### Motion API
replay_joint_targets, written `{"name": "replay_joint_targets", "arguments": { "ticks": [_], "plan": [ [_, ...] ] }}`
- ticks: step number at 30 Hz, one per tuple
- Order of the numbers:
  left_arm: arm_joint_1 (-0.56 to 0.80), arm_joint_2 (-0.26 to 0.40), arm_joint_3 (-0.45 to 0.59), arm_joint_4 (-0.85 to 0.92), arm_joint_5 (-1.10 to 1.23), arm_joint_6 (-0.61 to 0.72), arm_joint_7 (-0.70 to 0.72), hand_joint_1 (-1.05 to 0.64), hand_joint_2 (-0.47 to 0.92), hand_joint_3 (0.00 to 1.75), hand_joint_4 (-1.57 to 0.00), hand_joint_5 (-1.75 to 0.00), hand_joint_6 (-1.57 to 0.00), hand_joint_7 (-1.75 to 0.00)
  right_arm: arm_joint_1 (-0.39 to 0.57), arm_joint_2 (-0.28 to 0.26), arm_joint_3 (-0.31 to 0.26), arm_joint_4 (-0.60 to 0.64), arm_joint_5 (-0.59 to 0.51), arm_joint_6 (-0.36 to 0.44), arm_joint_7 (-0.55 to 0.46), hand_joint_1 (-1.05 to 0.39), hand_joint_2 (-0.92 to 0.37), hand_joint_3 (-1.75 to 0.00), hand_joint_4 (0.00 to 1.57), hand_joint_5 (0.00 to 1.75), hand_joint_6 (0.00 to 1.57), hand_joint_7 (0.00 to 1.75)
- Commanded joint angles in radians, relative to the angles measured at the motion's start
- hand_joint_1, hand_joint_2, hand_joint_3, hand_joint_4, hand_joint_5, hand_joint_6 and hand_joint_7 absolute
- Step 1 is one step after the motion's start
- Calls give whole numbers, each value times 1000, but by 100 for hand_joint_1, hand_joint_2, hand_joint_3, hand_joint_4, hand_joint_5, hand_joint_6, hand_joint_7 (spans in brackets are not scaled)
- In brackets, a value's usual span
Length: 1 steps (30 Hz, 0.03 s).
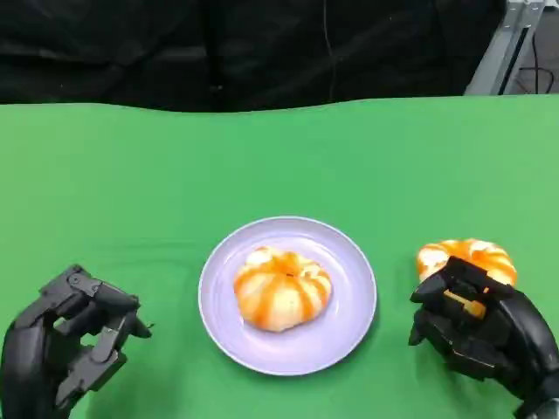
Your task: Grasp the bread from the table and place it into the plate.
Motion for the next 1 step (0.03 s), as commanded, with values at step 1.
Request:
{"name": "replay_joint_targets", "arguments": {
  "ticks": [1],
  "plan": [
    [10, 6, 13, -19, 9, 11, 16, -6, 92, 53, -74, -155, -76, -132, -10, -16, -6, -4, 1, -17, -3, 7, -86, -62, 46, 171, 53, 127]
  ]
}}
